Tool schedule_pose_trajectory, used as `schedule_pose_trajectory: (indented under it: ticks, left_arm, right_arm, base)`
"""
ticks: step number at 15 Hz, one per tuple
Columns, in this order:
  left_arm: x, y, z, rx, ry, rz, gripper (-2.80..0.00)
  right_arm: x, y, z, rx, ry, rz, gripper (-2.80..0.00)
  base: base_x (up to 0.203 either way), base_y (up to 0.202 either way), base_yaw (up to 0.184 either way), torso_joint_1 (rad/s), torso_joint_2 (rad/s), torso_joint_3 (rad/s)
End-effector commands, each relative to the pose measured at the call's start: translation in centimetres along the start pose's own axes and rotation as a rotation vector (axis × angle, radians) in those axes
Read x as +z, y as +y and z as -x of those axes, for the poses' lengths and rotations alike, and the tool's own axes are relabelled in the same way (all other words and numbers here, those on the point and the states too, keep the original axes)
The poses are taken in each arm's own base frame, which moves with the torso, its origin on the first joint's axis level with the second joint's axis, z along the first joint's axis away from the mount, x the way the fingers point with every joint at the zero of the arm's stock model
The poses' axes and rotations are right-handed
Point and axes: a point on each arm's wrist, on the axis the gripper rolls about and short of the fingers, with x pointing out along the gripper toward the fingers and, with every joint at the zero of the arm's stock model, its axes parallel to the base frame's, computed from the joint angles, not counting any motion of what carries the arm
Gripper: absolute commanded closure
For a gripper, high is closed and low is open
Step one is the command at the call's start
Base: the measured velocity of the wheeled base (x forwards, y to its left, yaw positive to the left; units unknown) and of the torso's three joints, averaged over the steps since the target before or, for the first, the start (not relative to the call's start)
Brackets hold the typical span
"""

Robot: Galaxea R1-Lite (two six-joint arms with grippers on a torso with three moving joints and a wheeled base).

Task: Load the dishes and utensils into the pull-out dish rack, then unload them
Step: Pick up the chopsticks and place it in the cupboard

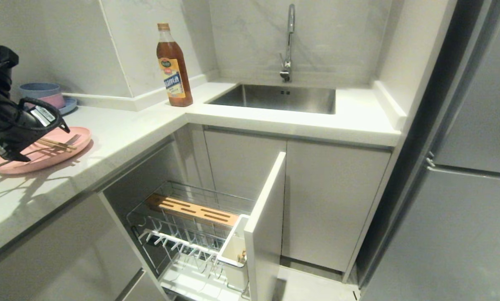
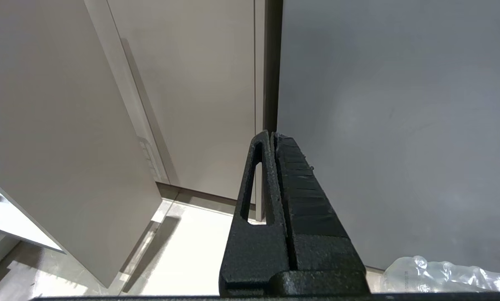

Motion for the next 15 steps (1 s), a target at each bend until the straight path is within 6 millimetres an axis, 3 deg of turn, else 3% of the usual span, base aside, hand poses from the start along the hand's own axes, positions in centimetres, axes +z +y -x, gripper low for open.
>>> schedule_pose_trajectory:
  ticks: [1,15]
  left_arm:
    - [-0.1,0.0,-0.4,0.009,0.01,0.0,-2.8]
    - [-1.2,-1.1,-1.7,0.046,0.025,-0.054,-2.8]
  right_arm:
    - [0.0,0.0,0.0,0.0,0.001,0.0,0.0]
    - [0.0,0.0,0.0,0.0,0.001,0.0,0.0]
  base:
    - [0.0,0.0,0.0,0.0,0.0,0.0]
    - [0.0,0.0,0.0,0.0,0.0,0.0]
